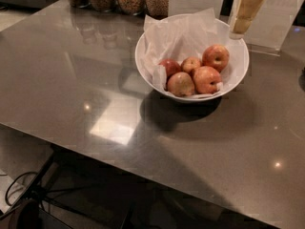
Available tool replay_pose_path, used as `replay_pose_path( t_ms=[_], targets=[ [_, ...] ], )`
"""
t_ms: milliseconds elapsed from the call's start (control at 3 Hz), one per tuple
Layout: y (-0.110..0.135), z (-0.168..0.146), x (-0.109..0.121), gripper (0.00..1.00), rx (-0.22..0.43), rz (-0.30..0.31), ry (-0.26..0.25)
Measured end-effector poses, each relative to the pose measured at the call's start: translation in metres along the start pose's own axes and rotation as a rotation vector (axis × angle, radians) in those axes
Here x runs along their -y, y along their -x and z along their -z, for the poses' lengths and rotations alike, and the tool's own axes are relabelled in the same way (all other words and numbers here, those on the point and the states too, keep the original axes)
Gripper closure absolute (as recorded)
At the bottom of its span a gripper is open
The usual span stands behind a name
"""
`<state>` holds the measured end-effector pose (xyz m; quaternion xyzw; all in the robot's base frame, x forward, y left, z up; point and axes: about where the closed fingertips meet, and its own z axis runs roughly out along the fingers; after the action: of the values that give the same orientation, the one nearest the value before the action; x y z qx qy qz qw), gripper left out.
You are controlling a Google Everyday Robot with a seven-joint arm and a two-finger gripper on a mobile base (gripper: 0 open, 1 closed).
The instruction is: Pick apple from white bowl
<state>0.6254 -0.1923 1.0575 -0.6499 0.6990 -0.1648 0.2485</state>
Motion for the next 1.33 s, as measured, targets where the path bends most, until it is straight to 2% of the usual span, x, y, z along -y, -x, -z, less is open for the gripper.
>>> replay_pose_path(
  t_ms=[667, 1333],
  targets=[
    [-0.010, -0.010, 0.004, 0.00, 0.076, 0.005, -0.025],
    [-0.035, -0.033, 0.003, 0.00, 0.163, -0.013, -0.037]
  ],
)
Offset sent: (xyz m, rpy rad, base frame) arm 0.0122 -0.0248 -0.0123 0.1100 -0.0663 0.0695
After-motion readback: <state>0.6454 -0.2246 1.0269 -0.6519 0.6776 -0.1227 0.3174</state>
